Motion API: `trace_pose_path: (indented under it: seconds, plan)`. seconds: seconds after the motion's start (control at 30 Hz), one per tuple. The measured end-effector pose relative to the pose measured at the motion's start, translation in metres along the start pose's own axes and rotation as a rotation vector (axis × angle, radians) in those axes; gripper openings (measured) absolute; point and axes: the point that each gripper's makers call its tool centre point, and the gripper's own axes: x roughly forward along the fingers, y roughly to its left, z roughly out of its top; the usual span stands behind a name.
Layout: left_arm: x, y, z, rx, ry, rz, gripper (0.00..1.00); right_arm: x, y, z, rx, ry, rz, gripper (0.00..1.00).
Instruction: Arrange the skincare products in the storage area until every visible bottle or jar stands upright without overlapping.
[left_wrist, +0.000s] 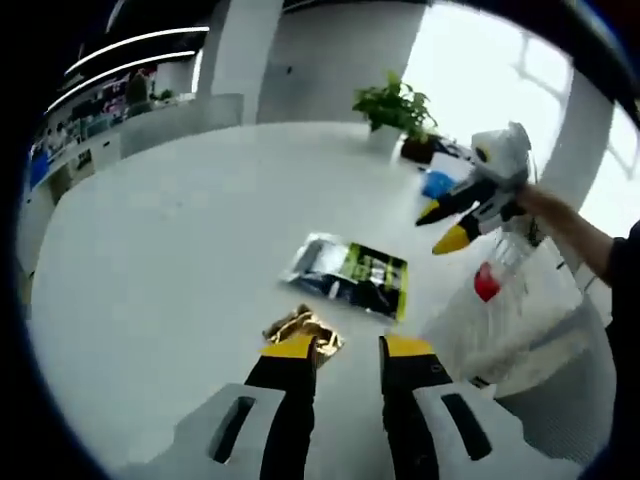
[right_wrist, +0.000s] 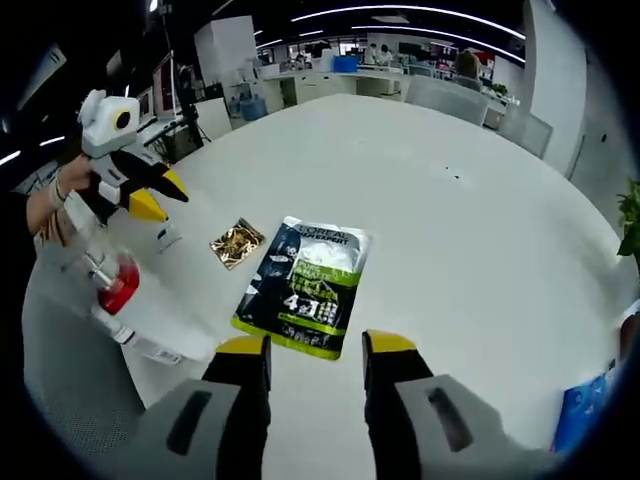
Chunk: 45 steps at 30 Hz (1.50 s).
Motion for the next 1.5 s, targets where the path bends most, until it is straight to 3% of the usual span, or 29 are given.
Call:
trace_pose_path:
  seconds: [0.27, 0.47, 0.7, 1.03, 1.27, 1.5]
  plan:
    - [0.040, -0.009, 0.003, -0.132, 0.034, -0.090, 0.15, 0.023, -0.008, -0.011, 0.029, 0.058, 0.016, 0.32]
    - [0.064, -0.001, -0.007, -0.170, 0.104, -0.093, 0.17, 0.039, -0.010, -0.011, 0.053, 0.073, 0.031, 0.29]
    - [0.084, 0.001, -0.012, -0.216, 0.141, -0.105, 0.21, 0.053, -0.014, -0.013, 0.075, 0.090, 0.042, 0.27]
    - [0.099, -0.003, -0.016, -0.214, 0.155, -0.096, 0.23, 0.061, -0.017, -0.013, 0.093, 0.092, 0.054, 0.23]
    - [0.100, -0.015, -0.018, -0.253, 0.151, -0.113, 0.21, 0.066, -0.016, -0.014, 0.123, 0.084, 0.063, 0.15]
    - [0.105, -0.010, -0.019, -0.265, 0.140, -0.104, 0.15, 0.068, -0.015, -0.016, 0.154, 0.071, 0.067, 0.02]
